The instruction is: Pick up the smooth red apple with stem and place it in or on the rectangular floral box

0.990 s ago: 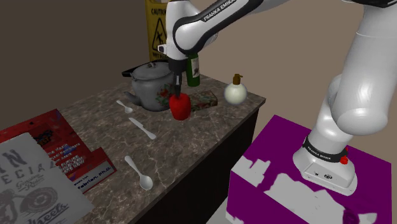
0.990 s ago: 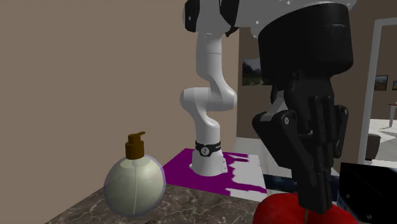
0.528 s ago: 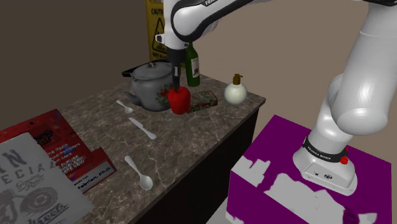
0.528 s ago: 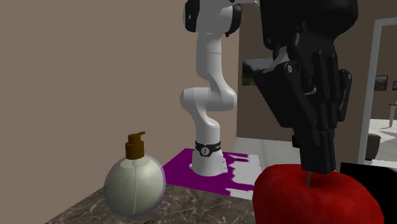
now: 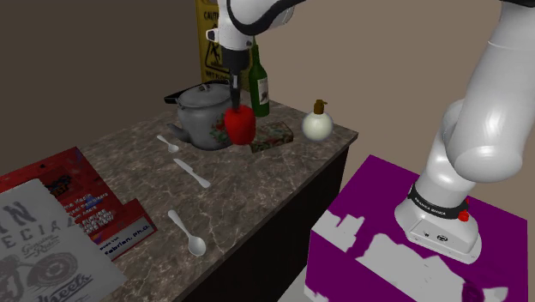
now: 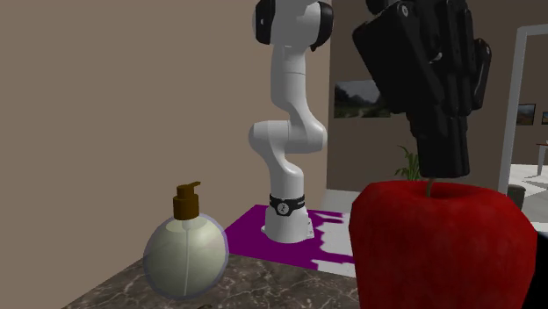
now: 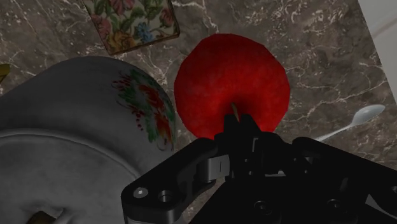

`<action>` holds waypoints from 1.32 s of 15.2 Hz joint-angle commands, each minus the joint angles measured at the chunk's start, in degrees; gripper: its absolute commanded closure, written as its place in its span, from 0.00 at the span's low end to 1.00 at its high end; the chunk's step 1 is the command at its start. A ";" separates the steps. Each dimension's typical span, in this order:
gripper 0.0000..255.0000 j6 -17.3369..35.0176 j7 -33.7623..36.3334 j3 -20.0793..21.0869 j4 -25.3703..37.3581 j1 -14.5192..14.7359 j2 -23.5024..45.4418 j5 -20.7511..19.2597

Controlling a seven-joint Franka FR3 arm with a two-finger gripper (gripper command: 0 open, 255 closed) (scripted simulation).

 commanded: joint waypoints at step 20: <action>1.00 -15.60 -16.30 -8.47 13.07 -8.63 -0.96 2.19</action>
